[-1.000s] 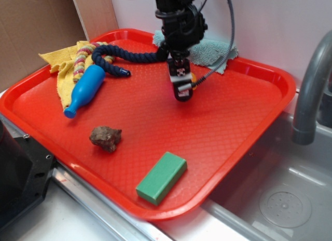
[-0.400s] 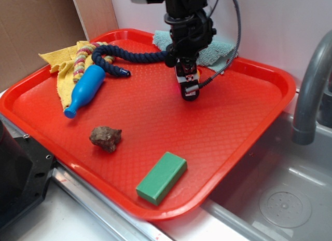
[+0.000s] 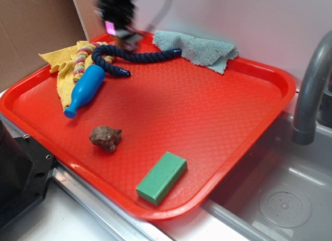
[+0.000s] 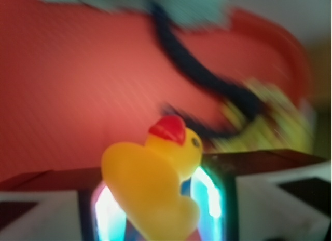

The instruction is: Grab the yellow duck.

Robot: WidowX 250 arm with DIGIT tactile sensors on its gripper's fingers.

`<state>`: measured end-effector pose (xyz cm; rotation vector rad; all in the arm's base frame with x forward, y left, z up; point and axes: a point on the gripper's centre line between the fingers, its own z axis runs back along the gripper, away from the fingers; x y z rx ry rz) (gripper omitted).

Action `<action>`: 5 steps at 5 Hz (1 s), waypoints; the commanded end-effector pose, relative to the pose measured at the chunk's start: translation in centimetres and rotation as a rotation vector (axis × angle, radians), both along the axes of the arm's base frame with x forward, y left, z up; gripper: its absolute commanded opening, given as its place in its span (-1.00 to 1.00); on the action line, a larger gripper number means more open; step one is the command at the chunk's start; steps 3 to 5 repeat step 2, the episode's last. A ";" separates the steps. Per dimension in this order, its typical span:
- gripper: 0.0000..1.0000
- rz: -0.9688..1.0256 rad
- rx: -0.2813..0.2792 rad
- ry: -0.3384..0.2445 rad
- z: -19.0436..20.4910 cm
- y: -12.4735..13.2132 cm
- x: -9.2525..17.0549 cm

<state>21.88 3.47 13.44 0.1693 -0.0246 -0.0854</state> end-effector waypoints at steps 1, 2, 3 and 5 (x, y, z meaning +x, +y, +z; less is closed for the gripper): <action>-1.00 0.441 0.055 0.013 6.0 -4.9 -1.6; -1.00 0.389 0.038 0.019 7.2 -6.7 -1.5; -1.00 0.389 0.038 0.019 7.2 -6.7 -1.5; -1.00 0.389 0.038 0.019 7.2 -6.7 -1.5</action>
